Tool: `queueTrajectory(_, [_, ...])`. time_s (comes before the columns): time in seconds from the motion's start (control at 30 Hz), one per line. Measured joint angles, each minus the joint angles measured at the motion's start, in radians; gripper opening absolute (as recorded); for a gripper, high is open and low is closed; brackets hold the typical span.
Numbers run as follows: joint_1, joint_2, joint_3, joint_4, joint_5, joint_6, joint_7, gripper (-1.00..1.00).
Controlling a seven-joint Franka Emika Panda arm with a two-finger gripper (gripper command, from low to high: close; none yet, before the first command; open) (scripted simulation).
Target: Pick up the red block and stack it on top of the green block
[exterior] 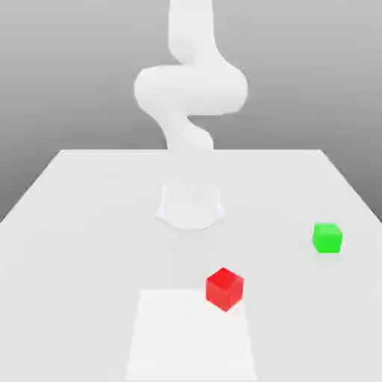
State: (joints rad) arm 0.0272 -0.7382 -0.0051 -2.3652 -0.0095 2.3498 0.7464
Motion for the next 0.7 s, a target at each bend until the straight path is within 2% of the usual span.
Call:
queueTrajectory(0.53, [0.201,0.525,-0.063,-0.509,-0.021,0.407,-0.485,0.0])
queueTrajectory(0.7, [0.222,0.793,-0.045,-0.544,0.028,0.618,-0.589,0.0])
